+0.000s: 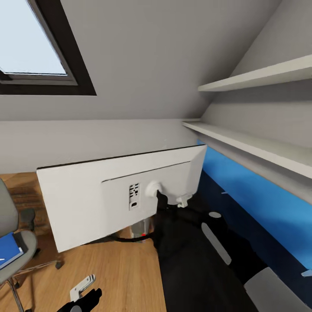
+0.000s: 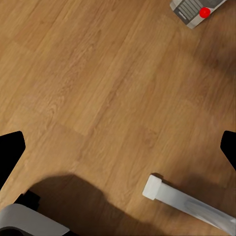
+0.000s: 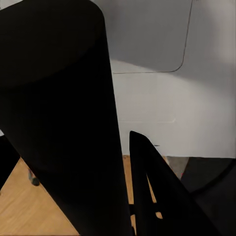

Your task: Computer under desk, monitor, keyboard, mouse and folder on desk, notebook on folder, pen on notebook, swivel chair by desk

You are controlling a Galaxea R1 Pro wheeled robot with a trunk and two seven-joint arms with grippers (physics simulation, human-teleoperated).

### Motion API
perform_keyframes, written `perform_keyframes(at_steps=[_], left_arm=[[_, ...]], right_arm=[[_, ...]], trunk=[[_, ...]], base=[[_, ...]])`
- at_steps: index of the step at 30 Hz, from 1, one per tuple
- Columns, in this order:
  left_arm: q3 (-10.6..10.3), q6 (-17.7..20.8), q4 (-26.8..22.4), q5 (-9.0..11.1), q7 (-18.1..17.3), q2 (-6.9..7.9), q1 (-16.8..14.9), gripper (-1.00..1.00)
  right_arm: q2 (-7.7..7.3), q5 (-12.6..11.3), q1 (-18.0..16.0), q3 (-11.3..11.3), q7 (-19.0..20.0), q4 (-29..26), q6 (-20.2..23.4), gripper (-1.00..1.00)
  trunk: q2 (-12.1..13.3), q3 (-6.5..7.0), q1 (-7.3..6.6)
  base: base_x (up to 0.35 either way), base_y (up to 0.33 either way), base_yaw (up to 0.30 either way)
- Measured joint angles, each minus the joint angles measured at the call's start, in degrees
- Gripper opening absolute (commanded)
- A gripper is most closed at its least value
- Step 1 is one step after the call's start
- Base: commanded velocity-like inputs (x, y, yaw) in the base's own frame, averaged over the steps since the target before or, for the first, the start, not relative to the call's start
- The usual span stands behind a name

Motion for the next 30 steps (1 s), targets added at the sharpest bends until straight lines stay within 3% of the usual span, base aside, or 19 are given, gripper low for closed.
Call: perform_keyframes(at_steps=[4, 7, 8, 9, 10, 13, 16, 19, 23, 27, 28, 30], left_arm=[[-0.02, 0.04, 0.04, 0.00, -0.15, 0.01, 0.00, 1.00], [-0.02, 0.04, 0.02, 0.01, -0.24, 0.04, 0.00, 1.00], [-0.01, 0.05, 0.02, 0.01, -0.25, 0.05, 0.01, 1.00], [-0.01, 0.05, 0.03, 0.01, -0.26, 0.06, 0.01, 1.00], [-0.02, 0.04, 0.04, 0.01, -0.27, 0.07, 0.01, 1.00], [-0.02, 0.04, 0.01, 0.01, -0.35, 0.09, 0.01, 1.00], [-0.01, 0.06, -0.03, 0.06, -0.40, 0.10, 0.01, 1.00], [0.04, 0.03, -0.03, 0.09, -0.40, 0.11, 0.01, 1.00], [0.06, 0.06, -0.03, 0.09, -0.40, 0.13, 0.01, 1.00], [0.12, 0.12, 0.00, 0.14, -0.39, 0.03, 0.02, 1.00], [0.15, 0.15, 0.02, 0.17, -0.39, -0.06, 0.01, 1.00], [0.18, 0.20, 0.00, 0.17, -0.39, -0.23, 0.01, 1.00]], right_arm=[[3.50, -0.88, -5.31, -0.53, 0.18, 7.61, -2.32, -1.00], [5.25, 0.67, -10.73, -0.49, 1.45, 20.90, -11.78, -1.00], [5.49, 1.41, -11.69, -0.42, 2.28, 23.09, -13.97, -1.00], [5.70, 1.48, -12.58, -0.19, 4.08, 25.08, -15.87, -1.00], [6.03, 0.61, -14.48, 0.01, 8.36, 29.73, -19.12, -1.00], [6.33, -0.32, -18.36, -0.42, 16.84, 37.21, -23.02, -1.00], [5.70, 0.79, -21.33, 0.08, 20.72, 43.55, -26.94, -1.00], [4.19, -0.13, -22.75, 0.32, 22.96, 47.07, -32.08, -1.00], [2.81, 1.91, -23.23, 0.35, 23.75, 48.22, -34.44, -1.00], [0.40, 0.51, -23.34, 0.41, 23.94, 49.76, -35.30, -1.00], [0.16, 1.57, -23.31, -0.75, 24.21, 50.33, -35.15, -1.00], [-0.33, 0.83, -23.37, 0.82, 24.05, 52.20, -35.52, -1.00]], trunk=[[0.00, -0.01, 0.00], [0.01, -0.01, 0.01], [0.00, -0.01, 0.00], [-0.01, -0.01, 0.00], [0.00, -0.01, 0.00], [-0.02, 0.00, -0.01], [-0.01, -0.01, 0.00], [-0.02, -0.01, 0.00], [-0.02, 0.00, 0.00], [-0.03, -0.01, -0.01], [-0.01, -0.02, 0.00], [-0.01, -0.01, 0.00]], base=[[0.000, 0.000, 0.000], [0.000, 0.000, 0.000], [0.000, 0.000, 0.000], [0.000, 0.000, 0.000], [0.000, 0.000, 0.000], [0.000, 0.000, 0.000], [0.000, 0.000, 0.000], [0.000, 0.000, 0.000], [0.000, 0.000, 0.000], [0.000, 0.000, 0.000], [0.000, 0.000, 0.000], [0.000, 0.000, 0.000]])
